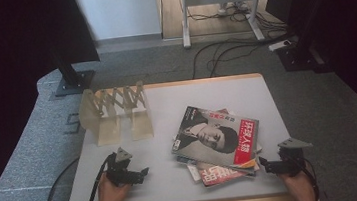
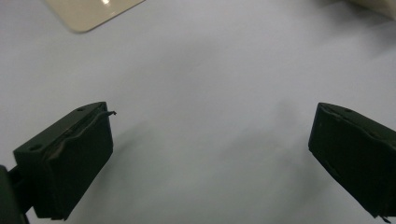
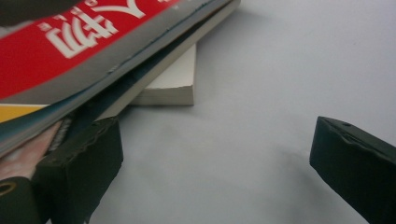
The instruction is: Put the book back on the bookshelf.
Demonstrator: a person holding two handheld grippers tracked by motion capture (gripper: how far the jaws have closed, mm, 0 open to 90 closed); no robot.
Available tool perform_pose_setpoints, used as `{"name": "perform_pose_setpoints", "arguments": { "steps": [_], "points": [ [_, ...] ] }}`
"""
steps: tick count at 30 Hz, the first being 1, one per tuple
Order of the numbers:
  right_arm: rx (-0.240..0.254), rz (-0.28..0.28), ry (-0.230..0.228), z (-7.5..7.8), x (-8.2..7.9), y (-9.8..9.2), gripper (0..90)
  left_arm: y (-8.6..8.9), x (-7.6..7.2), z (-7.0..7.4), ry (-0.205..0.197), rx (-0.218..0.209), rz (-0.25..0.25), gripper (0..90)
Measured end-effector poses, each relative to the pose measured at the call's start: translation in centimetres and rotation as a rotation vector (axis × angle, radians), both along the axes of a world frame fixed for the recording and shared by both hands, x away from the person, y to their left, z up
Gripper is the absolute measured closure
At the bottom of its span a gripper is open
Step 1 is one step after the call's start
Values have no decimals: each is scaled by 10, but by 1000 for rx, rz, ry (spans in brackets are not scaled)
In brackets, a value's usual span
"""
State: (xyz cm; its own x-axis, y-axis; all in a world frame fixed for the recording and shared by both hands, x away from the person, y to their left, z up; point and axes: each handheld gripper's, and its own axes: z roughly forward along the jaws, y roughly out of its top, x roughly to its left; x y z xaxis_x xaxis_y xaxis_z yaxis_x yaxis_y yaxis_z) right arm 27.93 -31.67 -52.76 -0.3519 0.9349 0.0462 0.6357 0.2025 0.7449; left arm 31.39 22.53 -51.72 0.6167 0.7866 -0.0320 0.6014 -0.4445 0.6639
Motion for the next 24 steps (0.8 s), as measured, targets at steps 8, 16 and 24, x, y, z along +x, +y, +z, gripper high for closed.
{"name": "perform_pose_setpoints", "arguments": {
  "steps": [8,16,24],
  "points": [
    [22,57,-34,19,-12,3,13,-22,7,13,-13,-59,-79,0],
    [27,101,-64,31,-16,15,0,-48,22,27,-15,-47,-162,0],
    [22,126,-75,36,-14,23,0,-73,37,37,-19,-31,-215,0]
  ]
}}
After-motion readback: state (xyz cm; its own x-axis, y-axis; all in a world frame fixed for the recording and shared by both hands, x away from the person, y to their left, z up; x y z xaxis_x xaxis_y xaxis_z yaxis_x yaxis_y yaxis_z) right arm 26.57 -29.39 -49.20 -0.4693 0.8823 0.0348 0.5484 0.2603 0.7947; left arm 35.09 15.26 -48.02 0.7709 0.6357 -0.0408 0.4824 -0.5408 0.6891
